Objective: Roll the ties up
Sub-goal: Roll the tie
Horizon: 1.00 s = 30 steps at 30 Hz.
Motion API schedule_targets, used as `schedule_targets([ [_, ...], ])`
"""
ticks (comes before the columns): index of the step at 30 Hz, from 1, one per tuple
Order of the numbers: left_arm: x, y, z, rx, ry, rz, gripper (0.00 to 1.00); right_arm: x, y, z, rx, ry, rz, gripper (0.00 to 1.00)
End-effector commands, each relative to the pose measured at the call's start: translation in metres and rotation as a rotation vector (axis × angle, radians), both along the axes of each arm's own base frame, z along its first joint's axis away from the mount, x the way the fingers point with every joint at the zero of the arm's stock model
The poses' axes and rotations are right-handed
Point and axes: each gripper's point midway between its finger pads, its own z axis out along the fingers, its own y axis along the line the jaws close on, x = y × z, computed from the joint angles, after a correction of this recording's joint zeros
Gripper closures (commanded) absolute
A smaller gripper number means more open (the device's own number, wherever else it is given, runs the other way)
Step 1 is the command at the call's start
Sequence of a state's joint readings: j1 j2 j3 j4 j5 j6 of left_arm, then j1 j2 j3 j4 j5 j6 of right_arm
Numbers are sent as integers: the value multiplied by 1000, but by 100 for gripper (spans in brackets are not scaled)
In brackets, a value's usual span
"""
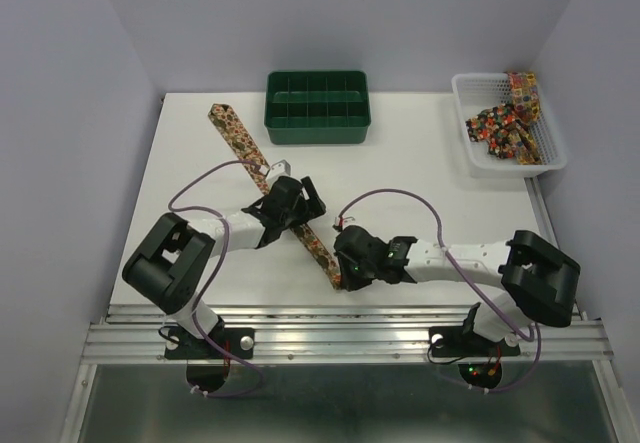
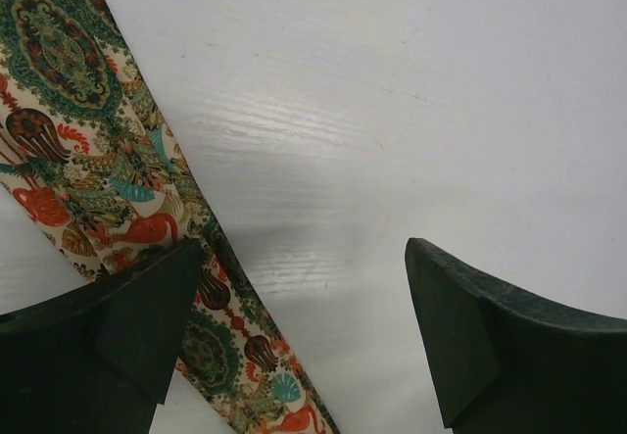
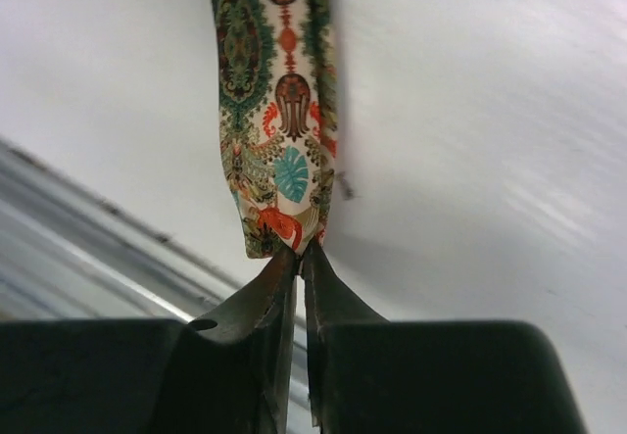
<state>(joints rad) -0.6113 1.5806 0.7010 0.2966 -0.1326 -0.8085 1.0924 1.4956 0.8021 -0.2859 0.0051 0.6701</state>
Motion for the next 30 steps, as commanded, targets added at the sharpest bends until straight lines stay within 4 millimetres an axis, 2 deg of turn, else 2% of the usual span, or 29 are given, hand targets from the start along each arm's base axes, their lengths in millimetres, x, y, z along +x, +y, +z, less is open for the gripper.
schedule_targets([
  [1,-26,35,-49,191,144,-3,1,17,-45,-25,-179,-43,-155,88],
  [3,-25,32,-49,185,140,-16,1,23,-67,-36,-292,-78,-203,87],
  [4,-25,31,-49,181,140,-25,1,23,-68,-37,-307,-80,-196,84],
  [5,-23,28,-45,168,128,-31,1,23,-67,-38,-306,-79,-187,76],
  [6,-23,23,-43,155,125,-52,1,22,-63,-38,-287,-76,-165,69],
  [7,-21,20,-38,144,113,-61,1,17,-49,-33,-228,-59,-100,56],
  [8,-20,17,-35,133,104,-74,1,11,-40,-26,-171,-42,-60,53],
  [10,-18,15,-28,122,88,-82,1,12,-29,-11,-100,-68,-16,44],
  [12,-14,9,-13,96,56,-94,1,17,-19,11,-30,-111,-5,44],
  [15,-11,5,12,62,0,-103,1,27,-12,31,7,-179,9,45],
  [16,-9,6,24,53,-27,-100,1,29,-10,35,8,-194,24,46],
  [19,-5,15,37,64,-60,-64,1,30,2,41,52,-211,67,53],
  [20,-3,22,43,65,-69,-35,1,33,11,42,82,-227,77,61],
  [23,8,49,39,87,-48,64,1,43,27,33,71,-219,74,73],
  [25,11,55,34,70,-20,70,1,44,35,29,71,-202,82,76],
  [28,22,75,22,74,7,122,1,55,30,11,7,-212,28,79],
  [30,35,87,13,85,23,150,1,55,16,-6,-76,-193,-10,80],
])
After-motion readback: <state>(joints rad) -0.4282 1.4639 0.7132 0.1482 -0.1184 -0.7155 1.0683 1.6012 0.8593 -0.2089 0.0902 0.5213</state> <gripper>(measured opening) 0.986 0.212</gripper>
